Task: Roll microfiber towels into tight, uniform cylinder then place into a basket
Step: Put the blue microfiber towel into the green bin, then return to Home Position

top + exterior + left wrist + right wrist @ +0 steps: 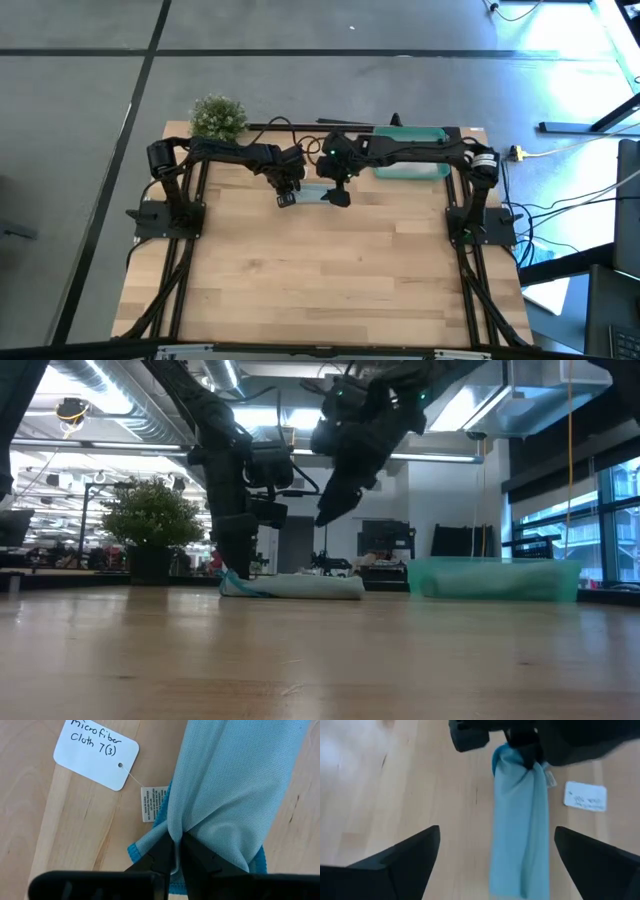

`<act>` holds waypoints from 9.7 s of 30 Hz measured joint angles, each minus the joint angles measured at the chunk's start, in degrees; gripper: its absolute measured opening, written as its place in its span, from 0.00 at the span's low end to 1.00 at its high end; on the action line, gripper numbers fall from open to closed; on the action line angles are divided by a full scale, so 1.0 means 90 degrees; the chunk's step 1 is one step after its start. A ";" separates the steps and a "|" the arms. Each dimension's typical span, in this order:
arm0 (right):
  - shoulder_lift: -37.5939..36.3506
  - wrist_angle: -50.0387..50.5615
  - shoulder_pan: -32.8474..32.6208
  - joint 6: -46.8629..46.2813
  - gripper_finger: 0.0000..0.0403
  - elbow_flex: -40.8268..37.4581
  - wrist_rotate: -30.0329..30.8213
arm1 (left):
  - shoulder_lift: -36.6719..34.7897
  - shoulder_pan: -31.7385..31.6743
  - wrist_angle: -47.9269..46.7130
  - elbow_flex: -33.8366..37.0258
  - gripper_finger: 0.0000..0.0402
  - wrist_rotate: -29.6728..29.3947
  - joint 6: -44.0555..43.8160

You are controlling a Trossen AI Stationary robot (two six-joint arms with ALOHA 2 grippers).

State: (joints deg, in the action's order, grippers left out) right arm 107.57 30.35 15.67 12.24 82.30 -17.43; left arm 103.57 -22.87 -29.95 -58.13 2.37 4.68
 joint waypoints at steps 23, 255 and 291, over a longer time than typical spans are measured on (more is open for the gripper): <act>0.1285 -0.0936 0.0058 0.0713 0.99 0.0002 0.0374 | 0.0000 0.0000 0.0007 0.0000 0.08 0.0002 0.0001; -0.1800 0.0743 0.4208 0.2646 0.59 -0.2562 0.3099 | -0.4809 -0.0283 -0.1100 -0.0002 0.19 -0.0631 -0.1350; -0.3817 0.2255 0.1249 -0.0292 0.01 -0.0054 0.0969 | -0.7232 -0.0282 -0.1795 0.0129 0.00 -0.0359 -0.0840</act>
State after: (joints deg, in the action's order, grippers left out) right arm 73.22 50.65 26.91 9.61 81.82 -8.71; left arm 38.48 -25.41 -46.11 -56.97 -0.86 -2.88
